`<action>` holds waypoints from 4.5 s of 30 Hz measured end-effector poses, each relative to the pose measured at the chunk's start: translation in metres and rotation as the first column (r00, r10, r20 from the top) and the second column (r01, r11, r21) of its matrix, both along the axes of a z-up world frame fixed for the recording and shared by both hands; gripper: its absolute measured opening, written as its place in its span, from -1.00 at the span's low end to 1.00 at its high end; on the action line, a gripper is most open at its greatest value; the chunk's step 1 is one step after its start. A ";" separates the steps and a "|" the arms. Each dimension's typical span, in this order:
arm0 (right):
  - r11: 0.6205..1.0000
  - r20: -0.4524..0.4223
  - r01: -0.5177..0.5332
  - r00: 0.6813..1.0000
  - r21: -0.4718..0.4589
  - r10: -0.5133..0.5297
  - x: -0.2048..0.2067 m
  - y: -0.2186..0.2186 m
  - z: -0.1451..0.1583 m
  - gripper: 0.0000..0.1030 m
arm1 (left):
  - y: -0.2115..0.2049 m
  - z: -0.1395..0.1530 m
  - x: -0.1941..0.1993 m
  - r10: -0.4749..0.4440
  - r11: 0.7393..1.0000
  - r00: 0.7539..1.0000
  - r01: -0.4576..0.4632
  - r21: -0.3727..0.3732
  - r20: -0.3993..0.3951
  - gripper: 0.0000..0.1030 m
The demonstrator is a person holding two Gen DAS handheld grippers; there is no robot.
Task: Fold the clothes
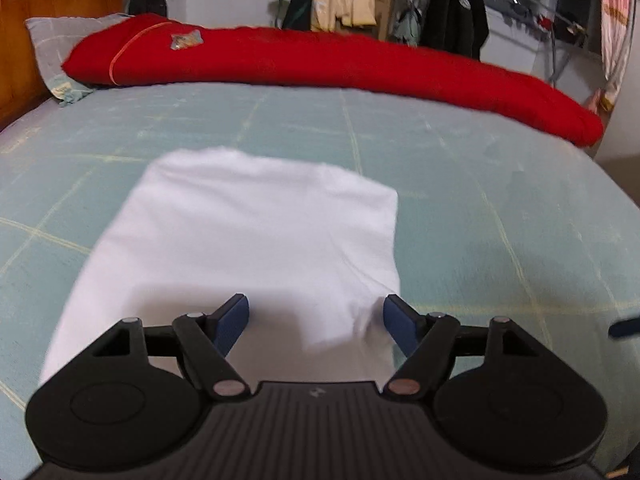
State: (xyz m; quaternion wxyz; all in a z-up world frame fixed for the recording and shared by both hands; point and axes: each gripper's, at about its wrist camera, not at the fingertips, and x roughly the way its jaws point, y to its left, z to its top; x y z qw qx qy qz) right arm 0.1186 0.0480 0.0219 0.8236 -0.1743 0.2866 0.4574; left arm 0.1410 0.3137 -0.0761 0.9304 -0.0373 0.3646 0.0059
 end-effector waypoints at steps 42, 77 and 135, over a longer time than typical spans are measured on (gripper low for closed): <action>0.995 -0.050 0.075 0.996 0.058 -0.072 0.016 -0.008 -0.005 1.00 | 0.071 0.022 0.071 0.078 0.988 0.997 -0.075 -0.137 0.019 0.42; 0.986 -0.079 0.157 0.985 0.051 -0.152 -0.011 -0.020 0.015 1.00 | -0.062 0.029 -0.117 0.185 0.976 0.971 -0.199 0.085 0.148 0.97; 0.983 0.016 0.161 0.987 0.087 -0.163 -0.142 -0.037 0.051 1.00 | -0.155 0.072 -0.274 0.509 0.835 0.852 -0.524 0.169 0.125 0.99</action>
